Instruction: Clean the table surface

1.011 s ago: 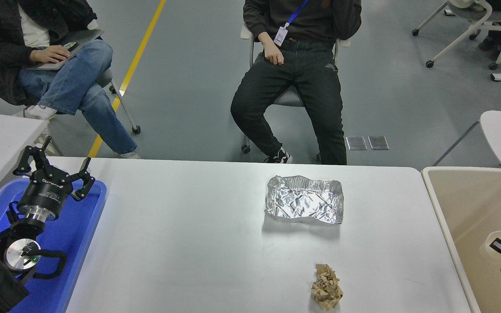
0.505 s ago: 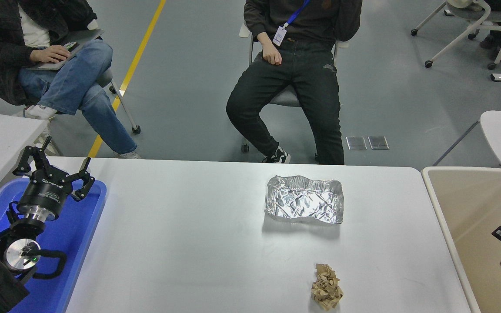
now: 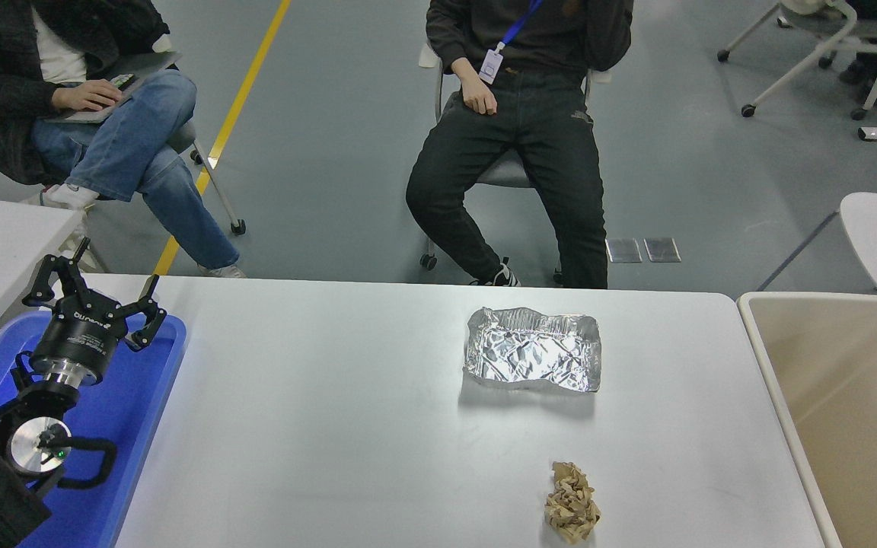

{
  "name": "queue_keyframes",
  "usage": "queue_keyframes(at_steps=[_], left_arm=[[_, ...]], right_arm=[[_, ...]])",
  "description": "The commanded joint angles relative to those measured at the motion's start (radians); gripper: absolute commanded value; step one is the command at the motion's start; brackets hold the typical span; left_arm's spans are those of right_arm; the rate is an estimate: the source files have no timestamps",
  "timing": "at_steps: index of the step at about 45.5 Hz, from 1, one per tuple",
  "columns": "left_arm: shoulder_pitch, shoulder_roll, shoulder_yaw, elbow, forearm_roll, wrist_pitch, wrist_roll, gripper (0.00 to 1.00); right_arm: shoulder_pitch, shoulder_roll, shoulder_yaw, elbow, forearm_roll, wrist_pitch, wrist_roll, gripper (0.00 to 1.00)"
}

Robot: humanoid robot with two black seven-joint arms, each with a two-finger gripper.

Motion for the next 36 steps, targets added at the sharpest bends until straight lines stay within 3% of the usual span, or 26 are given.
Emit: queue_keyframes(at_steps=[1,22,36], left_arm=[[0.000,-0.001,0.000,0.000,0.000,0.000,0.000,1.00],[0.000,-0.001,0.000,0.000,0.000,0.000,0.000,1.00],[0.000,-0.001,0.000,0.000,0.000,0.000,0.000,1.00]], right_arm=[[0.126,-0.091,0.156,0.169,0.000,-0.004,0.001,0.98],[0.267,-0.135,-0.046,0.551,-0.017,0.002,0.006,0.98],[0.379,-0.119,-0.342,0.599,-0.018,0.005,0.008,0.98]])
